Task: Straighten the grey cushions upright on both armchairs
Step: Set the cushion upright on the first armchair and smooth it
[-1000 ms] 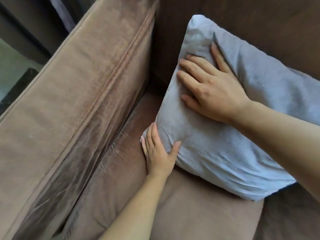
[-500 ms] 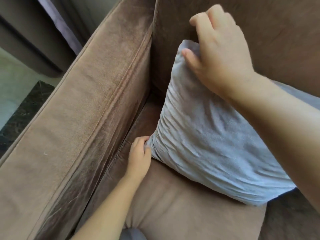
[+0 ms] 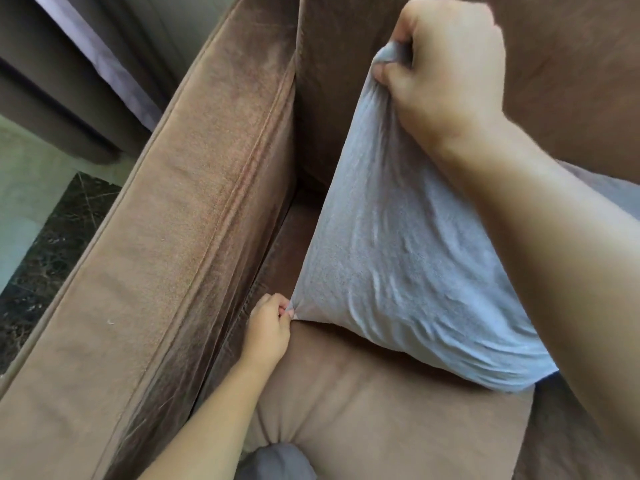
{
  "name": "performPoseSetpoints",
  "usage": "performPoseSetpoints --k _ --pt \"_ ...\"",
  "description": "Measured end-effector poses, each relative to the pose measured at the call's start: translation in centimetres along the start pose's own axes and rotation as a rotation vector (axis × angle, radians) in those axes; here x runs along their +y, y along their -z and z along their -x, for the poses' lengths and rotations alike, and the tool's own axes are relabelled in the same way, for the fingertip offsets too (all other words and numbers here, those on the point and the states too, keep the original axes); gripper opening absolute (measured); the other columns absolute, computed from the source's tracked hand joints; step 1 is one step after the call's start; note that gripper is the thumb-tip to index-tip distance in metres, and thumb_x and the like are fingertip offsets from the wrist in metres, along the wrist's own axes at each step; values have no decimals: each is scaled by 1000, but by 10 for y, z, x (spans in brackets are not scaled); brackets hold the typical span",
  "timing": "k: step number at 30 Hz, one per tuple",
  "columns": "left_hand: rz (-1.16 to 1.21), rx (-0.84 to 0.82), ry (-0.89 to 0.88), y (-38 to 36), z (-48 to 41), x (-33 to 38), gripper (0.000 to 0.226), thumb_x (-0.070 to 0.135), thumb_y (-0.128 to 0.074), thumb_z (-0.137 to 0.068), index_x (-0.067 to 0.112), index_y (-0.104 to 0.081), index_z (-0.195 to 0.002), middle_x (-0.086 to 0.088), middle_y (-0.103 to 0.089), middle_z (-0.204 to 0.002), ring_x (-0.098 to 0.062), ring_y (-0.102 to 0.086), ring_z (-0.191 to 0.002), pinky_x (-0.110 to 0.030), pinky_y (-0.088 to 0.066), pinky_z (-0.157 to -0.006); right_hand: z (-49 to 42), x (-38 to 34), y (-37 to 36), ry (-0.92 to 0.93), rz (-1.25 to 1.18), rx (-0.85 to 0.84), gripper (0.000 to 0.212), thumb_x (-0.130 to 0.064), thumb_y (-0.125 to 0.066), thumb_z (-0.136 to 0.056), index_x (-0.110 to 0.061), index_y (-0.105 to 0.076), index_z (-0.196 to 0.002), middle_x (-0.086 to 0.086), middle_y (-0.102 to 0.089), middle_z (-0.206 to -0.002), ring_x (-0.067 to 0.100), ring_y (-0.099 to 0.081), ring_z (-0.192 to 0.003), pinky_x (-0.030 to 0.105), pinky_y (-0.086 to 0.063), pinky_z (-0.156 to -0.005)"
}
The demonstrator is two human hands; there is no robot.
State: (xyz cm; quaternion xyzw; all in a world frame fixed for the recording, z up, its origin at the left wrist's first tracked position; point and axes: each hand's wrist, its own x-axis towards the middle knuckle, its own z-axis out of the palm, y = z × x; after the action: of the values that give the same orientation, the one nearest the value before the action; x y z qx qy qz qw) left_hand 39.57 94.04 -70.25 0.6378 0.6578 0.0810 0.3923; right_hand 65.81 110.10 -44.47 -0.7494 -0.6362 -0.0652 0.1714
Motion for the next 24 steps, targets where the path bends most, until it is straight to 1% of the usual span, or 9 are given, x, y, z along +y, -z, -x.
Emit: performPoseSetpoints --k 5,8,9,11,12,14,17,20,24 --pt "-176 -40 37 -7 -2 9 11 5 -63 -89 10 -58 -81 -8 -55 -92 -35 -59 -88 -44 -49 -72 10 2 -18 33 25 14 18 -28 -55 -91 -12 -61 -96 7 -65 -104 31 -56 -100 40 -40 -72" --pt "-240 -110 87 1 -4 23 3 11 -57 -94 9 -56 -92 -11 -59 -101 -37 -62 -97 -46 -52 -79 21 8 -13 149 -66 -1 23 -30 -63 -88 -9 -60 -96 9 -63 -99 32 -55 -96 42 -43 -79" --pt "-225 -130 115 6 -6 32 9 11 -55 -95 10 -57 -103 -11 -61 -108 -36 -62 -102 -47 -52 -84 26 13 -7 159 -109 -48 28 -32 -66 -88 -9 -60 -103 9 -63 -103 31 -55 -97 41 -43 -81" --pt "-87 -142 165 21 -10 59 39 10 -57 -96 11 -50 -134 -12 -60 -128 -31 -60 -117 -44 -50 -97 41 27 7 138 -171 -129 38 -34 -69 -88 -9 -58 -115 8 -61 -110 30 -55 -100 42 -45 -83" --pt "16 -115 158 32 -13 79 48 8 -57 -96 11 -45 -142 -13 -58 -133 -28 -58 -121 -39 -47 -100 50 37 13 127 -177 -129 39 -35 -67 -90 -9 -57 -117 9 -61 -110 31 -56 -100 43 -47 -82" --pt "187 0 64 57 -22 129 47 7 -54 -97 12 -47 -143 -9 -59 -133 -20 -57 -117 -30 -44 -98 73 65 23 101 -152 -118 38 -39 -61 -92 -9 -58 -115 10 -62 -105 34 -57 -95 44 -48 -80" --pt "369 166 -131 95 -38 206 38 24 -52 -102 16 -51 -139 2 -60 -126 -9 -57 -109 -18 -43 -90 109 115 39 -9 -74 -92 36 -41 -53 -95 -8 -61 -110 11 -64 -98 36 -59 -89 48 -48 -76" --pt "529 216 -324 120 -50 269 41 32 -58 -100 13 -53 -136 6 -58 -118 -4 -59 -105 -6 -45 -85 148 164 58 -170 46 -21 35 -38 -53 -96 -8 -64 -108 13 -68 -97 39 -60 -91 47 -45 -79" --pt "457 129 -434 127 -65 296 41 42 -68 -89 20 -60 -122 5 -66 -107 -17 -68 -106 -32 -54 -96 198 210 89 -512 87 64 35 -33 -57 -94 -7 -65 -116 16 -69 -114 38 -60 -107 48 -45 -93"
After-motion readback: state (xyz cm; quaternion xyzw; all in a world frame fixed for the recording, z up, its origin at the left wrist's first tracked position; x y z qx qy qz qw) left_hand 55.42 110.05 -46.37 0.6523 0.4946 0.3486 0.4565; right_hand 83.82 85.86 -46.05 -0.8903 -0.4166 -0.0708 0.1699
